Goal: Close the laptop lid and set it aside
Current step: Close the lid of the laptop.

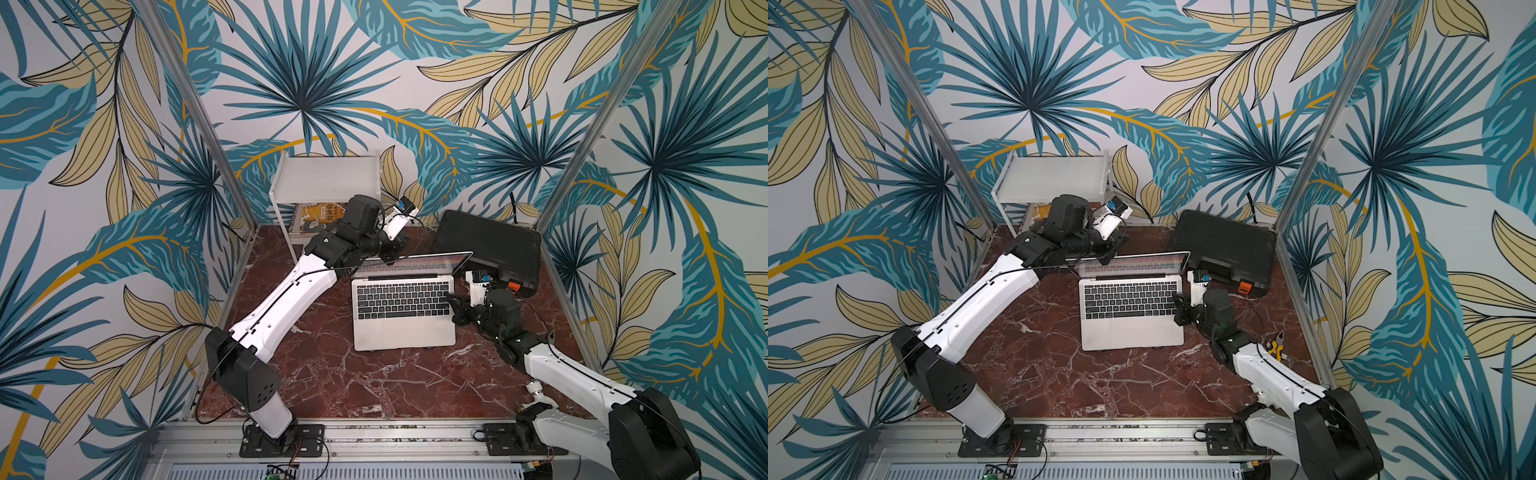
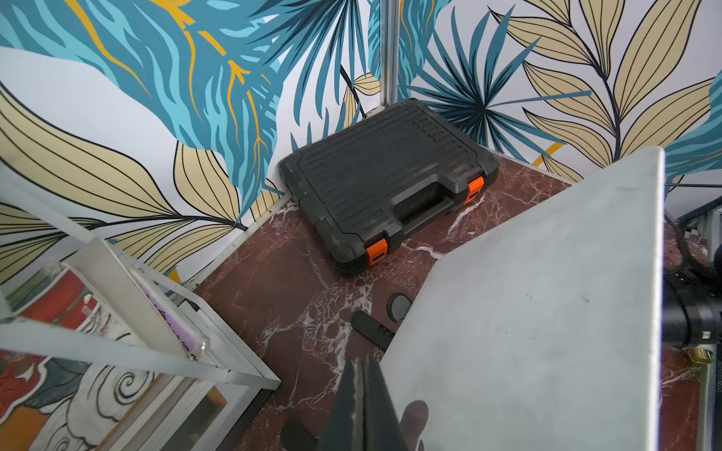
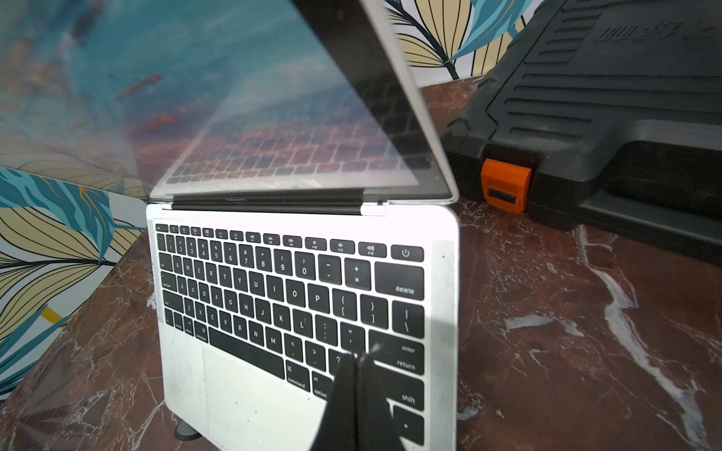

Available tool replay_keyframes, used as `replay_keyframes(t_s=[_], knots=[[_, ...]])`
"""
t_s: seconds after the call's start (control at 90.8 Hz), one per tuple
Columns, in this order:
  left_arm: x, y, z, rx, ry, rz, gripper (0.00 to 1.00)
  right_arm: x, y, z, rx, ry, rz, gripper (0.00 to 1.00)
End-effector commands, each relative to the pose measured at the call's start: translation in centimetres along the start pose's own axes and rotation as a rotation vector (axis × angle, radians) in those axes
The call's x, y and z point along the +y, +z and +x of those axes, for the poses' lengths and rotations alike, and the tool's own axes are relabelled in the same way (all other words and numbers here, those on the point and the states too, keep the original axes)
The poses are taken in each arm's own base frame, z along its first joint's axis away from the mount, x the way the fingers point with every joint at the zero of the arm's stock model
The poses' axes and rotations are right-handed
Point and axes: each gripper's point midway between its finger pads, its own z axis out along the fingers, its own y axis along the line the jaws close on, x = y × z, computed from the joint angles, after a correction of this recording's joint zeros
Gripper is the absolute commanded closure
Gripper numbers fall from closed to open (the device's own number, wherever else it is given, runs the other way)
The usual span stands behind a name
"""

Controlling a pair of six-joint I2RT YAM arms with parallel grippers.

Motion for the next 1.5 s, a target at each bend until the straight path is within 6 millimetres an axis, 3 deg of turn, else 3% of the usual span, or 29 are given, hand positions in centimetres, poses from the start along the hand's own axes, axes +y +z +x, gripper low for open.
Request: replay_keyframes(t_s=[0.0, 0.463, 0.694, 0.837, 1.024, 1.179, 1.322, 1.487], knots=[[-0.3, 0.8, 2.2, 0.062, -0.017, 0.003, 0.94, 0.0, -0.4, -0.1, -0.008, -0.009, 0.009, 1.0], [-5.2, -2.3, 0.5, 0.008, 0.027, 0.081, 0.94, -0.3, -2.5, -0.3, -0.024, -0.036, 0.041, 1.0], [-6.5, -5.6, -2.0, -0.082, 0.034, 0.124, 0.92, -0.3, -2.5, 0.1, -0.012, -0.038, 0.04, 1.0], [-6.0, -7.7, -3.8, -0.11, 0.091, 0.083, 0.89, -0.2, -2.8, 0.0, -0.017, -0.046, 0.038, 1.0], [-5.7, -6.6, -3.5, 0.046, 0.158, 0.163, 0.98, -0.1, -2.8, 0.0, -0.026, -0.051, 0.027, 1.0], [-5.2, -6.1, -4.0, 0.085, 0.076, 0.318, 0.97, 0.0, -2.6, 0.3, -0.014, -0.05, 0.018, 1.0], [-3.3, -3.7, -2.2, 0.18, 0.123, 0.23, 0.97, 0.1, -2.4, 0.4, -0.011, -0.054, 0.01, 1.0], [-3.1, -1.9, -0.1, 0.254, 0.12, 0.245, 0.98, 0.0, -2.5, 0.3, -0.015, -0.06, 0.017, 1.0]])
